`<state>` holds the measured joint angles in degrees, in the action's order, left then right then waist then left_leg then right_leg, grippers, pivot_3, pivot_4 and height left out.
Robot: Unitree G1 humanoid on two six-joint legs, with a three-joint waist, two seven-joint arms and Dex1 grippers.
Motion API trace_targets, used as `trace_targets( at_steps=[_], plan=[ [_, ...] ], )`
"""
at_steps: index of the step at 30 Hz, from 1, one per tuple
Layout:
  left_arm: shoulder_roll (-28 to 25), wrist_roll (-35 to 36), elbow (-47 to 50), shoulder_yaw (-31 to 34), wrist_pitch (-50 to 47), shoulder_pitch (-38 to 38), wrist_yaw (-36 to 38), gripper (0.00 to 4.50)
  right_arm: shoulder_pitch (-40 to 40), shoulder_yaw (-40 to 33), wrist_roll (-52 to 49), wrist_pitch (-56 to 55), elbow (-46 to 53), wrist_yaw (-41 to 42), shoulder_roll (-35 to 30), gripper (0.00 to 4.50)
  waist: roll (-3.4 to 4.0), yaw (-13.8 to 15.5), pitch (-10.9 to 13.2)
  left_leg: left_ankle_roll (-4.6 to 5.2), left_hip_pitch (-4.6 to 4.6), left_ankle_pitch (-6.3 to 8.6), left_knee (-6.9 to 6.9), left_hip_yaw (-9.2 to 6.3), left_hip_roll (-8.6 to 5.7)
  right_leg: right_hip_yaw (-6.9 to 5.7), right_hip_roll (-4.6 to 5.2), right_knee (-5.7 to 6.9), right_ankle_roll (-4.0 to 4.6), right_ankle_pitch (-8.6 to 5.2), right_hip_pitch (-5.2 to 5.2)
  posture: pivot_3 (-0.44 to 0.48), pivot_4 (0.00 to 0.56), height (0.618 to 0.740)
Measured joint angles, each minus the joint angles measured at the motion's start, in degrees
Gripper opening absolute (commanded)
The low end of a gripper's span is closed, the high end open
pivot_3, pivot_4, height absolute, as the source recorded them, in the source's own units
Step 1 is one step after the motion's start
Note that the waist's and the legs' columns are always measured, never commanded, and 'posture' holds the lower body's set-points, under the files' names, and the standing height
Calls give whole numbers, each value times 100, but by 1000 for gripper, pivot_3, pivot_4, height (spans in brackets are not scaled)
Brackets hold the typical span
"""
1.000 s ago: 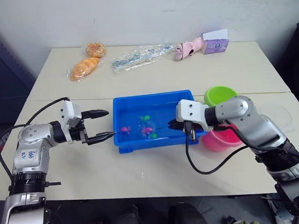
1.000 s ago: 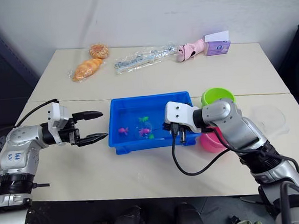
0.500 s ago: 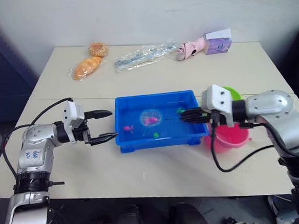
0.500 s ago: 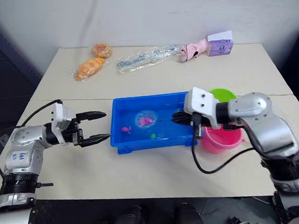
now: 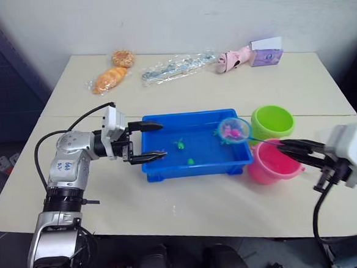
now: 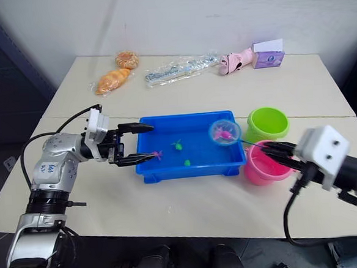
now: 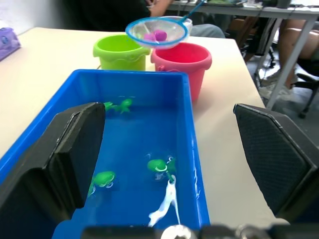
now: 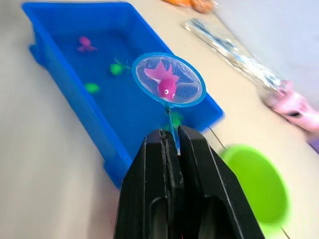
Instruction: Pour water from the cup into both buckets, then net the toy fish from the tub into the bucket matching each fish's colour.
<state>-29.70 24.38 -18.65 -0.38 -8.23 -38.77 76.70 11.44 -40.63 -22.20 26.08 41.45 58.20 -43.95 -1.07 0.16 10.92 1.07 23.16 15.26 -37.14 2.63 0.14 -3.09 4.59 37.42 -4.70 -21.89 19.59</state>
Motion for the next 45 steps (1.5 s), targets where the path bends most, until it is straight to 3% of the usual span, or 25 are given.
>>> trace_targets(
  at_steps=[7, 17, 24, 33, 40, 45],
  plan=[
    [363, -11, 73, -293, -258, -90, 28, 4442, 1478, -872, 628, -1201, 124, -139, 773, 0, 1, -4, 0, -8, -8, -5, 4, 2, 0, 8, -4, -12, -2, -1, 1, 0, 150, 740],
    [525, -10, 408, -423, -429, -41, -75, 4442, 2045, -683, 2660, -4446, -965, -1215, 1252, 0, 4, -18, -2, -23, -22, -13, 16, 11, 1, 20, -7, -7, -2, -1, 2, 0, 150, 740],
    [559, 2, 659, -423, -559, 143, -246, 4442, 2052, -746, 4536, -6463, -1892, -2664, 1223, 0, 4, -24, -2, -28, -26, -16, 15, 14, 1, 26, -7, -7, -2, -2, 2, 0, 150, 740],
    [677, 11, 701, -423, -613, 142, -374, 4442, 1862, -698, 6345, -7300, -2545, -4233, 806, 0, 4, -21, -2, -30, -31, -18, 17, 19, 0, 30, -8, -6, -1, -2, 0, 0, 150, 740],
    [706, 11, 700, -422, -616, 110, -413, 4442, 1900, -638, 6840, -7818, -3058, -5084, 174, 0, 5, -26, -2, -32, -33, -19, 18, 19, 1, 29, -9, -6, 0, -3, -1, 0, 150, 740],
    [717, 11, 700, -423, -613, 110, -431, 4442, 1923, -345, 7071, -7982, -3153, -5401, 115, 0, 6, -25, -2, -32, -33, -20, 18, 20, 2, 31, -10, -5, 0, -3, -2, 0, 150, 740]
  ],
)
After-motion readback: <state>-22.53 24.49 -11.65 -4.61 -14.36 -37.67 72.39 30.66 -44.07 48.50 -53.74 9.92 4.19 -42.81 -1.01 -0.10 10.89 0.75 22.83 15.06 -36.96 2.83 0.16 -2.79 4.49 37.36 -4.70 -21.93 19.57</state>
